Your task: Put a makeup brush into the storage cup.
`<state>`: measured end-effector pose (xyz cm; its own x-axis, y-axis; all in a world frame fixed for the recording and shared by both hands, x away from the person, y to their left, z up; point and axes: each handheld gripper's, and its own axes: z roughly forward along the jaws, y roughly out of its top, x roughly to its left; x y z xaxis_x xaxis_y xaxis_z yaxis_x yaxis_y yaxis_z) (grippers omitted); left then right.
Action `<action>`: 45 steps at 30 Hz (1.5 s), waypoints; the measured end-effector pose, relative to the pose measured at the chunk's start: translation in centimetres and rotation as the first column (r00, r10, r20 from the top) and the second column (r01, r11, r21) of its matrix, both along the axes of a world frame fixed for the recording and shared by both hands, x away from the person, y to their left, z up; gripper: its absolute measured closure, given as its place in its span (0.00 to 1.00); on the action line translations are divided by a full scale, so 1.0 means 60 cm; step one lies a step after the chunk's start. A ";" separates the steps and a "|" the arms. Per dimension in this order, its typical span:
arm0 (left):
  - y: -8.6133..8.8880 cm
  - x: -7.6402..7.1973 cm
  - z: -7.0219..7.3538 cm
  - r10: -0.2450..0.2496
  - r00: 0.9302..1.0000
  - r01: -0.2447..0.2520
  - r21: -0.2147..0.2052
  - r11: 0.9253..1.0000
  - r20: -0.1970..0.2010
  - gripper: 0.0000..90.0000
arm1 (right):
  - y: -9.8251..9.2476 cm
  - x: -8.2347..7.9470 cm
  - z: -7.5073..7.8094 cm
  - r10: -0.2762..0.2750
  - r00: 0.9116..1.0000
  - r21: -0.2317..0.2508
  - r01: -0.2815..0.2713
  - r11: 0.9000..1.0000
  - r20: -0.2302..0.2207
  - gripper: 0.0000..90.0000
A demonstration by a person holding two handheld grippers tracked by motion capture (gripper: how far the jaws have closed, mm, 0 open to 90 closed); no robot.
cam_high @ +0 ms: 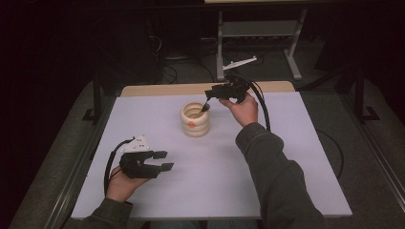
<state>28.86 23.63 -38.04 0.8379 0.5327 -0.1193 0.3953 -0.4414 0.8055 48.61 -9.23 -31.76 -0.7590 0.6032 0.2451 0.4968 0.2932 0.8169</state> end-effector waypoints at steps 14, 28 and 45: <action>0.008 0.003 0.002 0.020 1.000 -0.020 0.015 1.000 0.006 0.48 | -0.054 -0.029 0.006 -0.036 0.999 0.023 0.036 0.999 0.016 0.49; 0.012 0.001 0.004 0.049 0.999 -0.049 -0.006 0.999 0.011 0.45 | -0.081 -0.050 -0.005 -0.057 0.998 0.022 0.056 0.998 0.007 0.43; 0.014 -0.001 0.007 0.059 0.998 -0.059 0.004 0.998 0.023 0.42 | -0.112 -0.073 -0.023 -0.088 0.996 0.031 0.088 0.996 -0.001 0.38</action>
<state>28.80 24.45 -37.64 0.8075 0.5818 -0.0977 0.4022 -0.4217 0.8126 44.21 -15.97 -33.16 -0.7036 0.6594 0.2646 0.5190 0.2227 0.8252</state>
